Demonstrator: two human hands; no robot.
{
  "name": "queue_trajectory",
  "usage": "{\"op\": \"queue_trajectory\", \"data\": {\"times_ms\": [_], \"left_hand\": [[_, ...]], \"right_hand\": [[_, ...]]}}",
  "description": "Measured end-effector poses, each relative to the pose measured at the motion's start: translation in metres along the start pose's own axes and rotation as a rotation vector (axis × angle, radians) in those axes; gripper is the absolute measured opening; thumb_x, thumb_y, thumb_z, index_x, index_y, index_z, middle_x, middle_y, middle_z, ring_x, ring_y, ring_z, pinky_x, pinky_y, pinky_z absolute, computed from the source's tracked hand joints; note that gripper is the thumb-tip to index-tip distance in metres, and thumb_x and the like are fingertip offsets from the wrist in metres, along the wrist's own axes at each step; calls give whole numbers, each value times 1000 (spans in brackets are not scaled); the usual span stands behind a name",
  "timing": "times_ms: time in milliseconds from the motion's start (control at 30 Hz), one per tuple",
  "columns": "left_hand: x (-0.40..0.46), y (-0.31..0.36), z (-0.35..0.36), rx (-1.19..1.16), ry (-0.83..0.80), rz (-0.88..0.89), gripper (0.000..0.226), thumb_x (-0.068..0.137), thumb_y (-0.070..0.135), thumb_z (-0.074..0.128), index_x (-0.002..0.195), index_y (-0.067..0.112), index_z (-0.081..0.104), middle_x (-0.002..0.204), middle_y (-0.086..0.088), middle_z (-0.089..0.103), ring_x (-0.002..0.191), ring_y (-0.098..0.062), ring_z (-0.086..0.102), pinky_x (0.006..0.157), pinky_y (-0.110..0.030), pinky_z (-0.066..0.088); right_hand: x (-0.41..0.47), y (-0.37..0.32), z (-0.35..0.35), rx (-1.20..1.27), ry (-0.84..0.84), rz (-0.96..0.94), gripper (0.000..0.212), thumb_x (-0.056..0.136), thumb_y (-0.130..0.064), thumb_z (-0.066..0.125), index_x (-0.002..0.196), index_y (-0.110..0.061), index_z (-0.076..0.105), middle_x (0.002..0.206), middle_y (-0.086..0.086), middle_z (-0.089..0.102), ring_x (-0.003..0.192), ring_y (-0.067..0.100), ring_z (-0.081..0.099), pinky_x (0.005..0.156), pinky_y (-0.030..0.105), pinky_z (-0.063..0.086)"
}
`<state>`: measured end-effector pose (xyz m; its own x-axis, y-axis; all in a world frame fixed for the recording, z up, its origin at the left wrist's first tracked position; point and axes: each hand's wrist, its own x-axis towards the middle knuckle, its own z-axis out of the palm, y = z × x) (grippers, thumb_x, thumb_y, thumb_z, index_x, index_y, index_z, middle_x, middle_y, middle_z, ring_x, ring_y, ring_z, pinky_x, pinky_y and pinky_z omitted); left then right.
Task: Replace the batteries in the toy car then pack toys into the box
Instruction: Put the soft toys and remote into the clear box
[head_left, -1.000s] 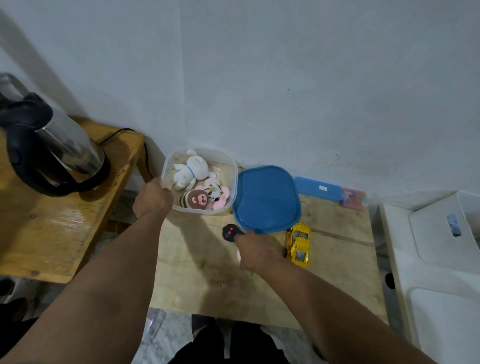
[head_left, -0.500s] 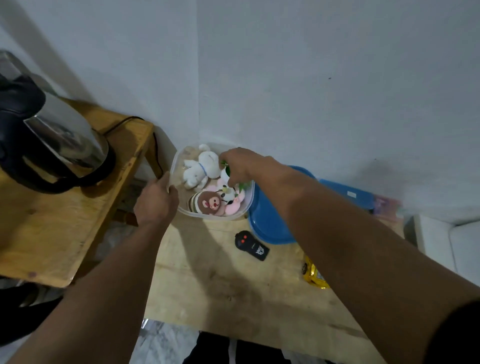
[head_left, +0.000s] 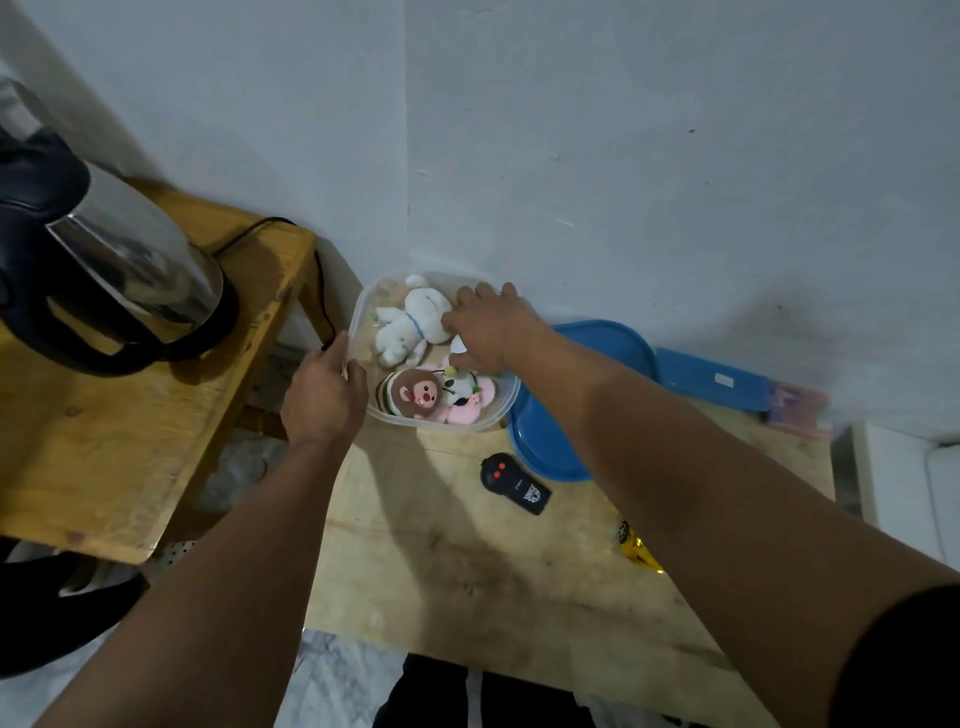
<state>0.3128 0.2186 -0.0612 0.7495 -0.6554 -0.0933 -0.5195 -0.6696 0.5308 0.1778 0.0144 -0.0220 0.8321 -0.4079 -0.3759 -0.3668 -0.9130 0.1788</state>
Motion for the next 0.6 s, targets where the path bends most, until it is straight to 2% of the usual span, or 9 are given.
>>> {"op": "queue_trajectory", "data": {"times_ms": [67, 133, 233, 300, 367, 433, 500, 600], "left_hand": [[1, 1, -2, -24, -6, -18, 46, 103, 36, 45, 149, 32, 53, 117, -11, 69, 101, -34, 67, 80, -49, 60], [0, 2, -4, -68, 0, -34, 45, 102, 38, 46, 145, 34, 58, 114, -10, 72, 99, -33, 68, 79, -47, 60], [-3, 7, -11, -148, -21, -93, 42, 101, 39, 45, 137, 32, 65, 107, -6, 77, 94, -31, 71, 80, -47, 62], [-3, 9, -13, -178, -47, -128, 39, 103, 34, 48, 137, 29, 67, 107, -7, 77, 95, -31, 71, 82, -45, 62], [-3, 11, -14, -182, -49, -126, 36, 104, 29, 52, 134, 23, 70, 105, -9, 77, 93, -31, 71, 77, -38, 57], [-2, 11, -14, -174, -54, -114, 33, 104, 25, 53, 129, 18, 73, 104, -12, 77, 92, -31, 71, 73, -34, 50], [-2, 12, -13, -171, -67, -125, 33, 104, 24, 53, 129, 17, 73, 104, -14, 77, 89, -31, 69, 74, -34, 48], [-1, 13, -14, -167, -71, -145, 34, 105, 22, 53, 132, 16, 73, 109, -17, 77, 97, -35, 71, 79, -38, 55]], "right_hand": [[-10, 0, -3, 82, 84, 42, 58, 85, -61, 56, 133, -29, 52, 135, 9, 47, 122, 32, 45, 97, 53, 36], [-27, -2, -5, 276, 218, 120, 54, 87, -55, 56, 133, -27, 54, 134, 7, 50, 120, 30, 47, 94, 49, 39], [-62, -9, 1, 479, 512, 237, 26, 87, -34, 54, 107, -19, 60, 104, 2, 57, 93, 26, 53, 78, 42, 43], [-89, -16, 10, 554, 573, 266, 12, 88, -27, 50, 93, -19, 56, 90, -1, 57, 80, 23, 53, 67, 38, 42], [-113, -29, 22, 634, 474, 260, 7, 88, -30, 48, 83, -25, 49, 80, -4, 56, 69, 20, 53, 57, 35, 42], [-133, -44, 38, 637, 298, 231, 9, 85, -32, 48, 78, -29, 44, 73, -7, 53, 65, 18, 54, 53, 32, 40], [-146, -59, 55, 624, 158, 228, 7, 82, -35, 51, 84, -29, 50, 84, -9, 57, 78, 17, 58, 60, 29, 39], [-154, -77, 72, 682, -3, 294, 36, 79, -44, 66, 107, -29, 49, 112, -5, 52, 101, 17, 51, 75, 32, 44]]}}
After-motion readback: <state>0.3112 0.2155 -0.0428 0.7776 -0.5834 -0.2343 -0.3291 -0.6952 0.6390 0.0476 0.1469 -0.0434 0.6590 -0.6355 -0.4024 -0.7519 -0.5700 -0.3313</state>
